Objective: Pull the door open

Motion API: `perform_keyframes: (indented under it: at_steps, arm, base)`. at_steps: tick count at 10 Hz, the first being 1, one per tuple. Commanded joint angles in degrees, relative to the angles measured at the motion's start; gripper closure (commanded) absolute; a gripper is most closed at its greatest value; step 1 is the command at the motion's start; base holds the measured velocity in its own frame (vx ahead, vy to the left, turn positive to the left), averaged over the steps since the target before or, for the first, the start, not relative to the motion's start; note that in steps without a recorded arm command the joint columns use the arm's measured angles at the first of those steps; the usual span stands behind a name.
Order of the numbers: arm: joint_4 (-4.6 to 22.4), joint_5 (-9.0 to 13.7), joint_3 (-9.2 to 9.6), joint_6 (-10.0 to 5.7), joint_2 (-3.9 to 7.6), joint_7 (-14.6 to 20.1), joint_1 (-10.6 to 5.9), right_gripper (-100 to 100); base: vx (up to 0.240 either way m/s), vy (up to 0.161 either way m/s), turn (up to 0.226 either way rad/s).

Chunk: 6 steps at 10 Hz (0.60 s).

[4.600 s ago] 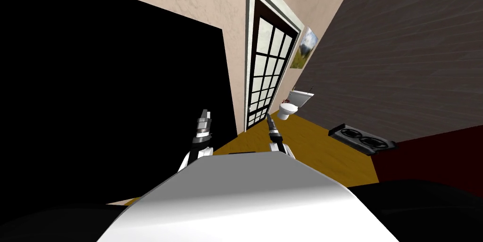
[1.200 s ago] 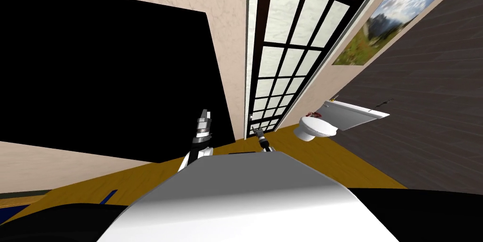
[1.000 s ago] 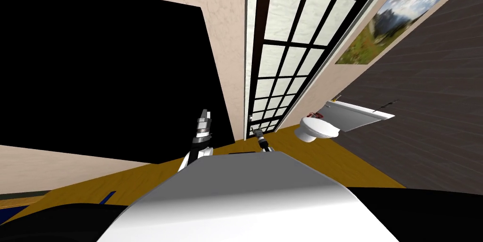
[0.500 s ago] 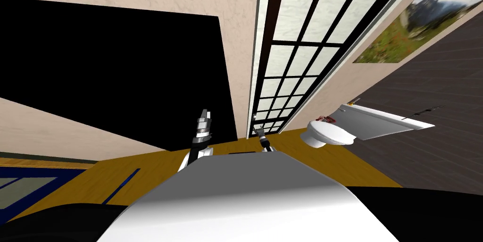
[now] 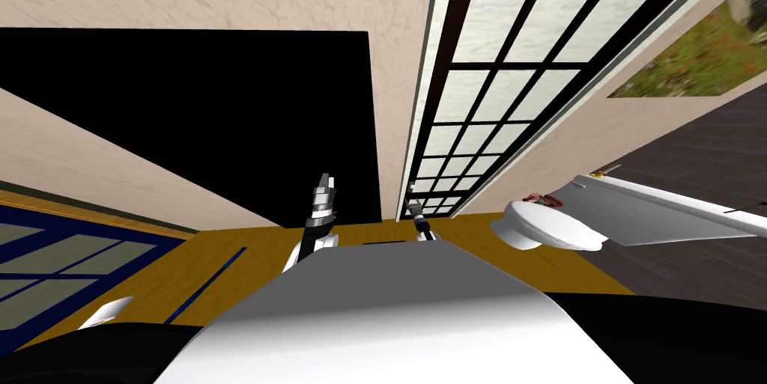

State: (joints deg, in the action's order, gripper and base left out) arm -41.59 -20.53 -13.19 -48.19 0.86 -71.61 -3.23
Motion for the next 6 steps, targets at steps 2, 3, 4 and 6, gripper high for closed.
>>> perform_keyframes:
  at_steps: [2, 3, 4, 6]
  arm:
    - [1.53, 2.70, -0.52, -0.14, 0.17, -2.30, -1.10, -100]
    - [2.07, 3.73, -0.72, -0.16, 0.14, -3.14, -1.53, -100]
    - [2.62, 4.76, -0.91, -0.18, 0.07, -3.97, -1.95, -100]
    - [3.69, 6.77, -1.29, -0.22, -0.19, -5.60, -2.77, -100]
  base:
    - [0.040, 0.006, 0.152]
    - [0.050, -0.006, 0.179]
    - [0.055, -0.018, 0.167]
    - [0.056, -0.035, 0.124]
